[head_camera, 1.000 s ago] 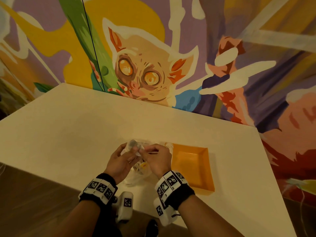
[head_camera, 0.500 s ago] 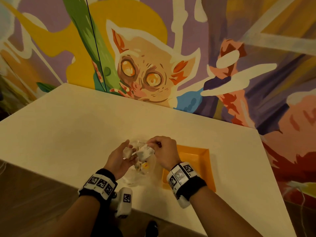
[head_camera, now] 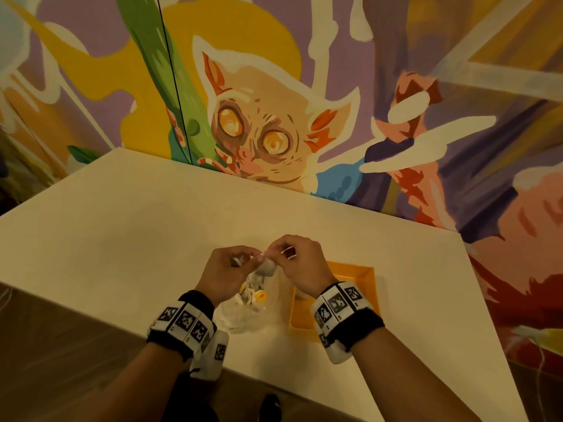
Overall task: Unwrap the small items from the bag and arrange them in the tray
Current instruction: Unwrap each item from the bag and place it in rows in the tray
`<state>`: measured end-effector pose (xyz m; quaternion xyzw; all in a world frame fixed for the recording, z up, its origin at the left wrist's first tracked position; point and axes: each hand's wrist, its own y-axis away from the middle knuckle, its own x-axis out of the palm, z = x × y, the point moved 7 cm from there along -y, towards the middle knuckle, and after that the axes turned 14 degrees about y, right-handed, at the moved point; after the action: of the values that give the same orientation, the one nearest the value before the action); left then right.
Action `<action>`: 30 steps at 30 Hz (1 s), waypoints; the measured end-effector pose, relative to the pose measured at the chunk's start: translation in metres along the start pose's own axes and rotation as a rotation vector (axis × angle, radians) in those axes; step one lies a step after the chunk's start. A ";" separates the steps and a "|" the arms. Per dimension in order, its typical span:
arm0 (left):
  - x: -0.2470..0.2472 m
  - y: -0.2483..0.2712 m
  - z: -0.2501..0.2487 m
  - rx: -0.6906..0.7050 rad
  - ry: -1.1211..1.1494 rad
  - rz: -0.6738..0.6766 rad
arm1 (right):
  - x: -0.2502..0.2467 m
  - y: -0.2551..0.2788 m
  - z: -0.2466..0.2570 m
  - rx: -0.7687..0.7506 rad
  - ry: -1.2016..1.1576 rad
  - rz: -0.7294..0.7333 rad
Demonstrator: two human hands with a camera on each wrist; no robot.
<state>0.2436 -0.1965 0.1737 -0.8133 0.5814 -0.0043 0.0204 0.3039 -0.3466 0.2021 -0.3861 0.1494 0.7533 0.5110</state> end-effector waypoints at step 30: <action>0.011 -0.003 0.003 -0.049 0.064 0.038 | 0.015 0.018 -0.031 0.122 0.050 0.099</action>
<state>0.2503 -0.2062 0.1707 -0.8019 0.5970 -0.0156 -0.0180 0.2990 -0.3639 0.1681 -0.3651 0.2265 0.7572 0.4920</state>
